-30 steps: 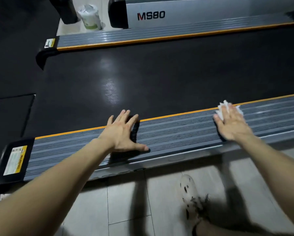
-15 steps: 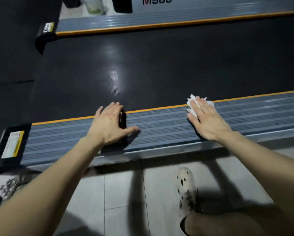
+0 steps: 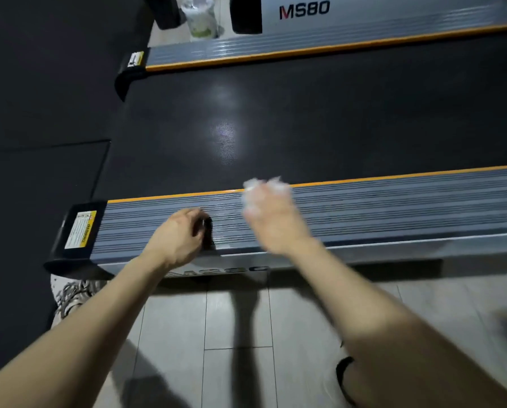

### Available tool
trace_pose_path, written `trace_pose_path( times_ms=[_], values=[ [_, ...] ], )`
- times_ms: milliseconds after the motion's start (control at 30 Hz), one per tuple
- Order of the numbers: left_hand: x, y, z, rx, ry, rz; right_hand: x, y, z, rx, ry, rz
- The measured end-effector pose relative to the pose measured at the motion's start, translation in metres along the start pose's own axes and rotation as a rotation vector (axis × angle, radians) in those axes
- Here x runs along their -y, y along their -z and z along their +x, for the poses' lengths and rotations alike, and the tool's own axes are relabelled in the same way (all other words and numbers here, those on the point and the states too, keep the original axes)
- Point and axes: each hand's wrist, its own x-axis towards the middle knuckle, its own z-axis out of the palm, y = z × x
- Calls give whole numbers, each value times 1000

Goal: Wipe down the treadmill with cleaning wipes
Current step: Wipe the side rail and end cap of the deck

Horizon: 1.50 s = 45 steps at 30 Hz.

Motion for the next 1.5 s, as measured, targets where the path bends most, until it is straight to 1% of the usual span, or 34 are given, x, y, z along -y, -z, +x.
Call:
trace_pose_path(
  times_ms=[33, 67, 100, 167, 233, 300, 333, 367, 433, 467, 500, 533, 567, 600, 667, 700, 733, 767, 800, 867, 933, 967, 1000, 1033, 1067, 1100, 1133, 1167, 1233, 1267, 1333, 1400, 1433, 1500],
  values=[
    [3, 3, 0, -29, 22, -10, 39, -6, -3, 96, 218, 62],
    [6, 5, -1, -62, 52, -23, 66, -10, -9, 176, 375, 85],
    [7, 8, -2, -93, 83, -26, 79, -12, -17, 202, 454, 120],
    [9, 11, -4, -138, 108, -1, 66, -18, -34, 159, 470, 134],
    [3, 10, -4, -137, 101, 28, 17, -14, -51, 62, 398, 123],
    [-14, 5, -2, -130, 80, 48, -54, -3, -75, 19, 232, 22],
    [-24, 2, 0, -128, 61, 50, -97, 1, -91, 9, 99, -67],
    [-37, -3, 2, -119, 33, 57, -145, 6, -111, -9, -84, -127],
    [-64, -15, 7, -88, -47, 100, -228, 18, -152, -40, -563, -78],
    [-78, -21, 10, -73, -85, 122, -249, 24, -165, -25, -796, -1],
    [-92, -25, 12, -59, -113, 141, -252, 27, -170, -27, -958, 72],
    [-105, -28, 14, -49, -139, 158, -240, 24, -167, -54, -1008, 107],
    [-117, -30, 14, -42, -155, 173, -212, 21, -159, -85, -950, 73],
    [-126, -31, 14, -39, -160, 183, -177, 14, -147, -140, -783, 9],
    [-137, -33, 12, -35, -147, 198, -104, -2, -125, -160, -278, -24],
    [-138, -34, 10, -35, -138, 206, -72, -5, -119, -86, -71, 10],
    [-138, -35, 7, -31, -131, 216, -52, -6, -115, -32, 82, 41],
    [-137, -36, 4, -18, -127, 231, -48, -5, -114, -28, 160, 67],
    [-134, -37, 1, -6, -129, 248, -58, -7, -116, -46, 193, 74],
    [-131, -38, -4, -7, -145, 276, -101, -5, -128, -92, 142, 66],
    [-131, -40, -6, -19, -171, 274, -157, 10, -148, -146, -1, 5],
    [-135, -42, -7, -13, -186, 274, -187, 17, -163, -170, -112, -50],
    [-140, -45, -8, 0, -202, 278, -213, 26, -178, -175, -269, -99],
    [-146, -48, -8, 16, -215, 286, -230, 29, -192, -141, -472, -93],
    [-153, -52, -9, 34, -228, 299, -236, 31, -197, -131, -671, -16],
    [-160, -56, -10, 65, -237, 318, -228, 29, -195, -121, -794, 56],
    [-166, -62, -11, 110, -239, 341, -209, 25, -188, -135, -792, 54],
    [-172, -68, -12, 159, -229, 368, -187, 17, -178, -150, -692, 24],
    [-180, -79, -12, 220, -188, 428, -136, 8, -157, -153, -360, 0],
    [-182, -82, -12, 233, -171, 445, -117, 4, -151, -113, -224, 29],
    [-181, -83, -10, 272, -153, 449, -106, 5, -146, -50, -75, 54],
    [-177, -82, -9, 305, -152, 441, -134, 6, -155, -29, -50, 17],
    [-174, -81, -9, 310, -156, 443, -157, 7, -162, -20, -76, -45],
    [-173, -82, -8, 313, -164, 449, -215, 11, -180, -58, -248, -155]
  ],
)
